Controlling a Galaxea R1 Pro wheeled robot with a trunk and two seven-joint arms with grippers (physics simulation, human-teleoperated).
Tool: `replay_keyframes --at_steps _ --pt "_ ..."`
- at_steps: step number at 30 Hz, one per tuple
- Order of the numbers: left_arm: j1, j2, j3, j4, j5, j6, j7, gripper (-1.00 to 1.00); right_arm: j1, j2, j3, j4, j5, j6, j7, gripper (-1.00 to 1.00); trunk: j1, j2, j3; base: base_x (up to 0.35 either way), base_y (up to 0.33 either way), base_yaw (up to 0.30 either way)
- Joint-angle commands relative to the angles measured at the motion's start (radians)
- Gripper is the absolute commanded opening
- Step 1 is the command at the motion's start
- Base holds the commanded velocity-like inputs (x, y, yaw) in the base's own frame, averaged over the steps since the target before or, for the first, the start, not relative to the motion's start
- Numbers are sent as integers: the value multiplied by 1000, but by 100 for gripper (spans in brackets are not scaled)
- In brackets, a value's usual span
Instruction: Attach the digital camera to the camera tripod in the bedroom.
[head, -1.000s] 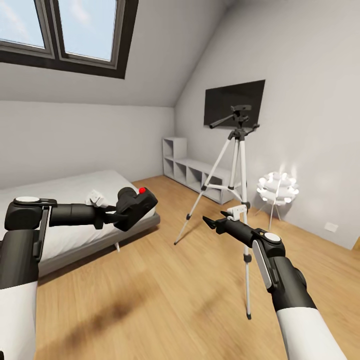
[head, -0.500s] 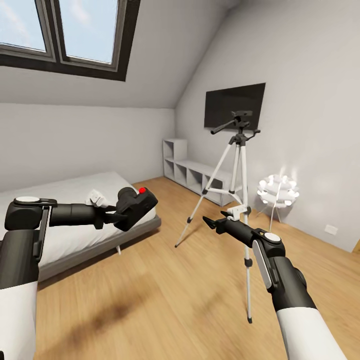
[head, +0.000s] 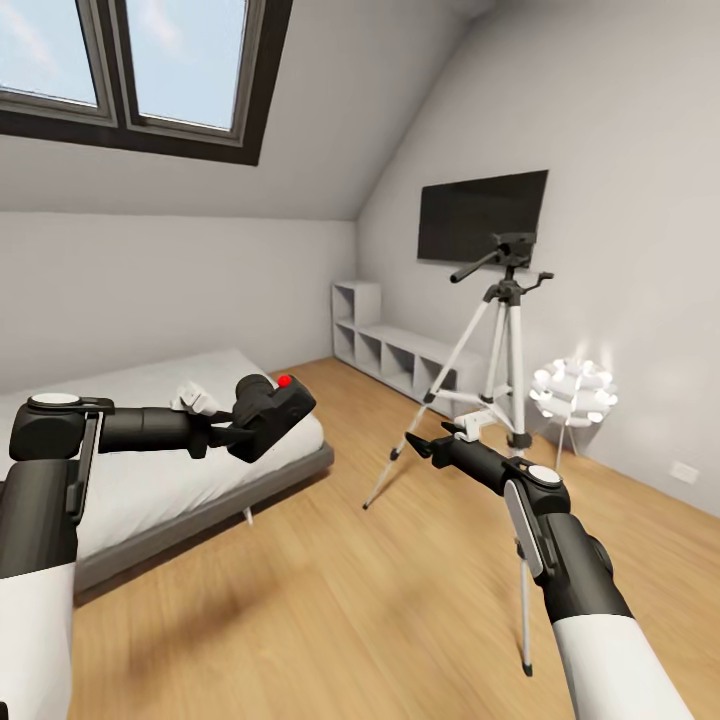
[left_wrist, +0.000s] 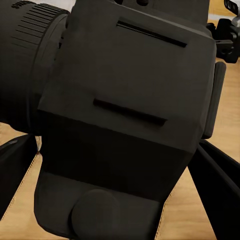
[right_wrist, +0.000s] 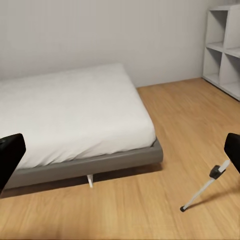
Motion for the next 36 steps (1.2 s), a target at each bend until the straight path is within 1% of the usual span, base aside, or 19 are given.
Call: replay_keyframes --at_steps 1,7,11,36 --pt "-1 0 1 -1 -10 9 -10 -100 -1 1 -3 -1 -1 9 5 100 -4 7 2 255 202 0" --pt "-1 0 1 -1 -10 9 -10 -100 -1 1 -3 -1 0 9 5 100 -27 49 21 254 197 0" --pt "-1 0 1 -1 -10 9 -10 -100 -1 1 -3 -1 0 9 4 100 -42 77 33 118 85 0" --pt "-1 0 -2 -1 -10 9 -10 -100 -1 1 -4 -1 0 9 2 100 -138 252 112 9 6 0"
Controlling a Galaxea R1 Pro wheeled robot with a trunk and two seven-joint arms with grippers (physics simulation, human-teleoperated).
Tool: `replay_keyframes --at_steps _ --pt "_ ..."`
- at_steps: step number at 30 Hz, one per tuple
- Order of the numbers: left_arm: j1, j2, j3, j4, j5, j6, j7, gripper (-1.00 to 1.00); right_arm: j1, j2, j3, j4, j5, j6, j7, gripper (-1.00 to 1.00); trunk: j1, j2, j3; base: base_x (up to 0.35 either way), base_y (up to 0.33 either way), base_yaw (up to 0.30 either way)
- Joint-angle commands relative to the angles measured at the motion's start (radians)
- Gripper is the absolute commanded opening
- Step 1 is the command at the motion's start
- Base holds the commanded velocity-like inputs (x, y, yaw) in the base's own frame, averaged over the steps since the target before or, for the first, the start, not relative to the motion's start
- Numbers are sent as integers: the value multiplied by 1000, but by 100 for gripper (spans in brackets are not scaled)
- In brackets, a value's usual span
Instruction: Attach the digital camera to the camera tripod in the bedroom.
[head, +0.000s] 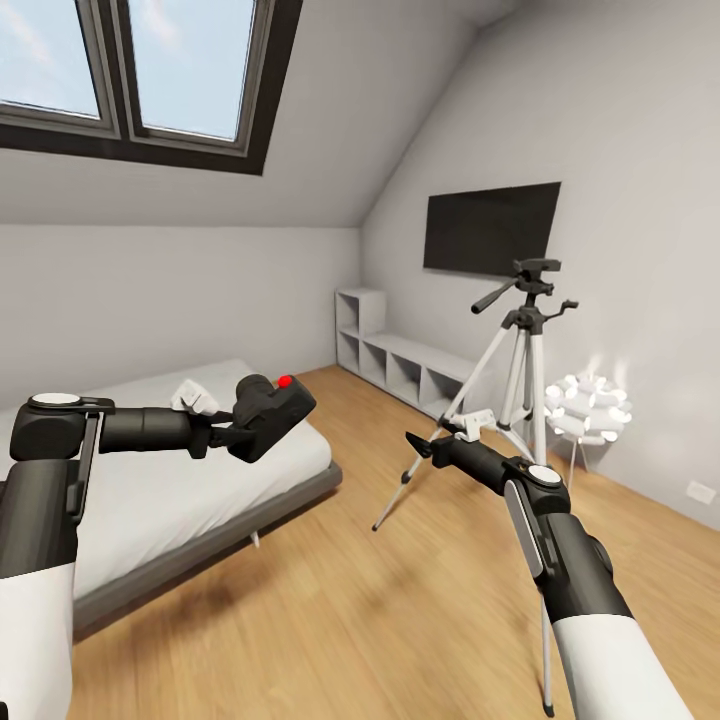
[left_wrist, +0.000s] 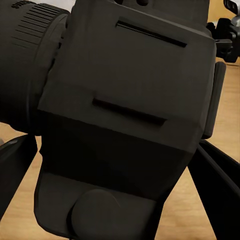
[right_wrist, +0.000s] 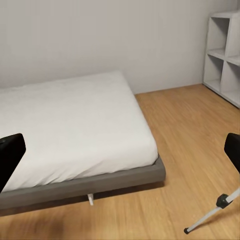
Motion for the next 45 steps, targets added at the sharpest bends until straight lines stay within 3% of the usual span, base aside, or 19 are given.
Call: replay_keyframes --at_steps 1,12,22,29,39,45 --pt "-1 0 0 -1 -10 9 -10 -100 -1 1 -3 -1 -1 8 6 100 -4 7 2 0 0 0" --pt "-1 0 0 -1 -10 9 -10 -100 -1 2 -3 -1 0 10 -16 100 -46 84 37 0 0 0" --pt "-1 0 -2 1 -12 6 -10 -100 -1 10 1 2 -1 2 -263 100 -85 154 68 13 18 0" --pt "-1 2 -61 9 -13 1 -10 -100 -1 12 18 21 -1 -40 -356 100 -111 203 90 82 88 0" --pt "-1 5 -130 22 -18 -6 -10 -100 -1 13 28 50 -1 -86 -374 100 -150 273 121 15 15 0" --pt "-1 17 -167 101 -19 -64 -10 -100 -1 13 29 64 -1 -107 -375 100 -173 315 140 1 1 0"
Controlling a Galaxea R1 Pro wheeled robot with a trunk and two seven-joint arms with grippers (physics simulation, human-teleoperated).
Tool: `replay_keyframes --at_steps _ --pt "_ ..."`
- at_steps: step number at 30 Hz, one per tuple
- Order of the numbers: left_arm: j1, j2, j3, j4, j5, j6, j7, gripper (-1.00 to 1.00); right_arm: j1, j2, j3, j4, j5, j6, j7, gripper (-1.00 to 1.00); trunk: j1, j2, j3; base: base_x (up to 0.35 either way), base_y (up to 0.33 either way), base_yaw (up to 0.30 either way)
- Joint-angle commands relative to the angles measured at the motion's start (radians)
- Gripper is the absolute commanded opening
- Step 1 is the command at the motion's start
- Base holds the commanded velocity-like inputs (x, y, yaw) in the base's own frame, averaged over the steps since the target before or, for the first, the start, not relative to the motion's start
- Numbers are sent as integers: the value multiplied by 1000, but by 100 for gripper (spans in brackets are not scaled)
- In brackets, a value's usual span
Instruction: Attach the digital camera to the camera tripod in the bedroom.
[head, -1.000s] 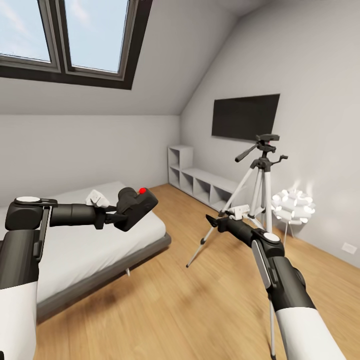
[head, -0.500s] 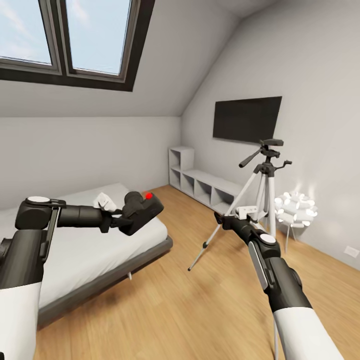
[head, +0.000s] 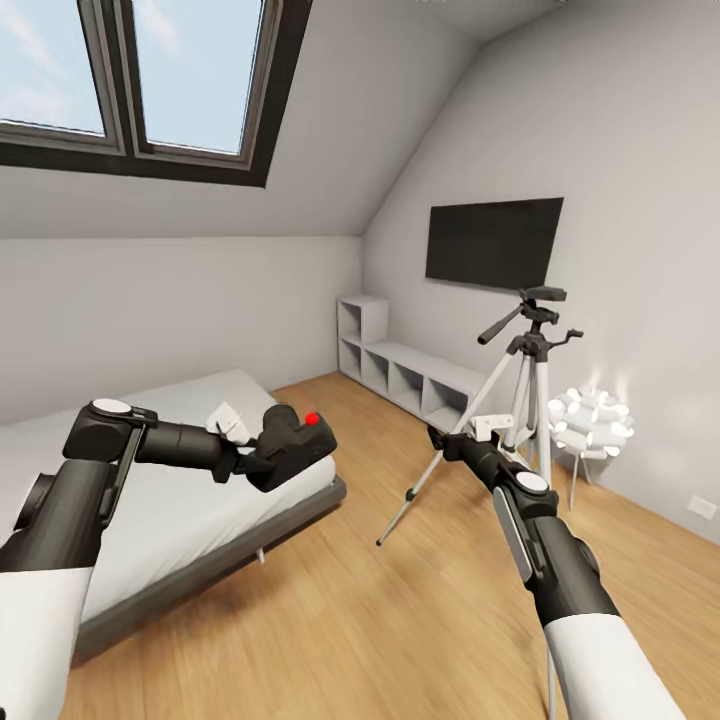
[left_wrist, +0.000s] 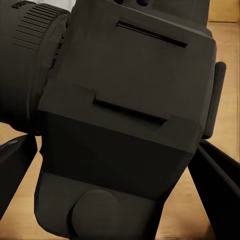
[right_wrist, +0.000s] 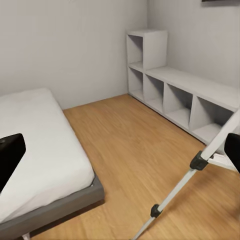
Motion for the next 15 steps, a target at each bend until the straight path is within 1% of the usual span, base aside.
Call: replay_keyframes --at_steps 1,4,8,12,15 --pt "-1 1 -1 11 -10 -1 -10 -100 -1 1 -2 0 -1 5 6 100 -4 7 2 0 0 0" --pt "-1 2 -6 41 -10 -23 2 -100 -1 1 -2 3 -1 1 5 100 -15 28 11 0 0 0" --pt "-3 4 -8 56 -10 -30 45 -100 -1 1 -1 4 -1 -1 5 100 -31 56 24 0 0 0" --pt "-8 18 -9 61 -10 -25 63 -100 -1 1 -1 5 -1 -2 5 100 -46 84 37 0 0 0" --pt "-11 26 -10 62 -10 -4 68 -100 -1 1 0 5 -1 -3 5 100 -58 105 46 0 0 0"
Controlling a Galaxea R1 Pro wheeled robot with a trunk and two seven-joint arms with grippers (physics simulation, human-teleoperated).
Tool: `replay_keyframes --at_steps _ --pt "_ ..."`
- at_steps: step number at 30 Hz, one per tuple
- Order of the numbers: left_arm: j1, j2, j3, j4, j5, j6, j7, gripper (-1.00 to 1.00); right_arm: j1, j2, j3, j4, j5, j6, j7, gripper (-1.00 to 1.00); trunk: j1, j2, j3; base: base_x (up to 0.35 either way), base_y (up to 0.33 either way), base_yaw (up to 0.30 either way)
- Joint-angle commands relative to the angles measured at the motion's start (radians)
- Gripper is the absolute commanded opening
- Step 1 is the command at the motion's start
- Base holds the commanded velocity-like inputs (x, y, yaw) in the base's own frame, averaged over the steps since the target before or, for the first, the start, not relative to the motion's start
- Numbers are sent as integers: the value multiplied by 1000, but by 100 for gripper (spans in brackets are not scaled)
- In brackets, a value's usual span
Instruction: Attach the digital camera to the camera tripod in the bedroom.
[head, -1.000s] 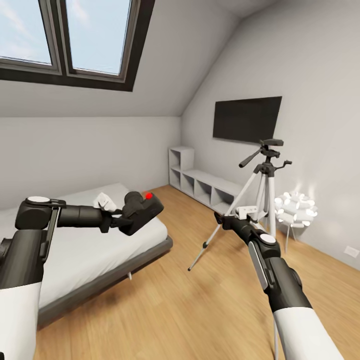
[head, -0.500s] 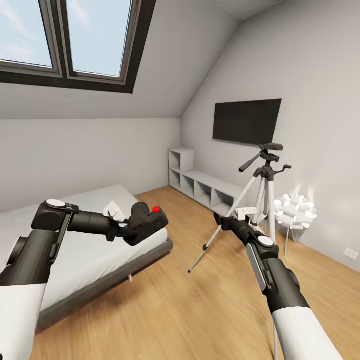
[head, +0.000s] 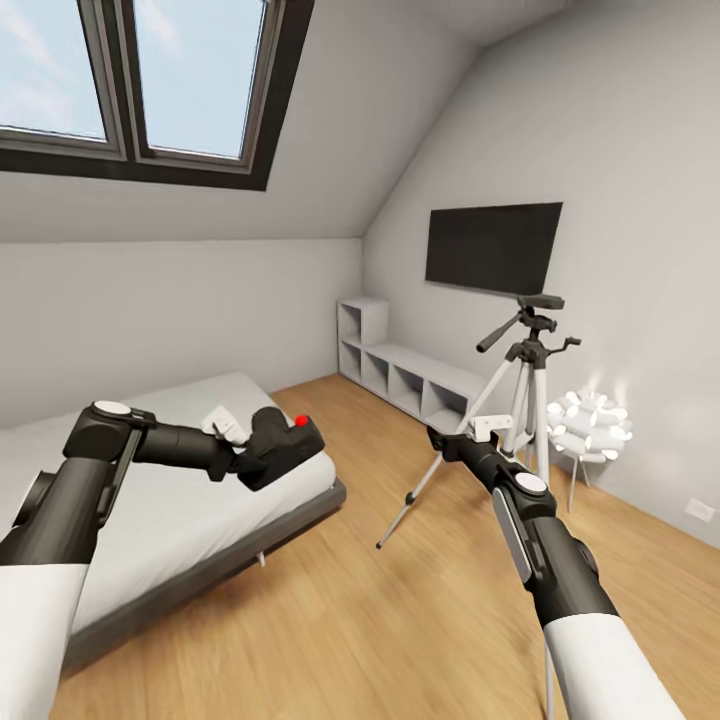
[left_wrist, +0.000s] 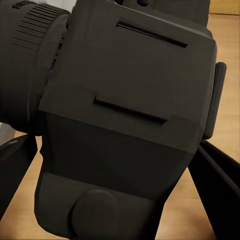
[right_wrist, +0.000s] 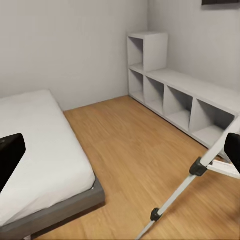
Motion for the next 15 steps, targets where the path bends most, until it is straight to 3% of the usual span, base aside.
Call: replay_keyframes --at_steps 1,8,15 --pt "-2 1 0 -1 -10 16 -8 -100 -1 1 -1 -1 -1 6 5 100 -4 6 2 0 0 0" --pt "-4 -1 -5 -3 -11 46 -2 -100 -1 1 36 -1 -1 6 5 100 -31 55 24 0 0 0" --pt "-4 -4 -20 -11 -11 52 -1 -100 -1 1 45 -1 -1 6 5 100 -58 104 46 0 0 0"
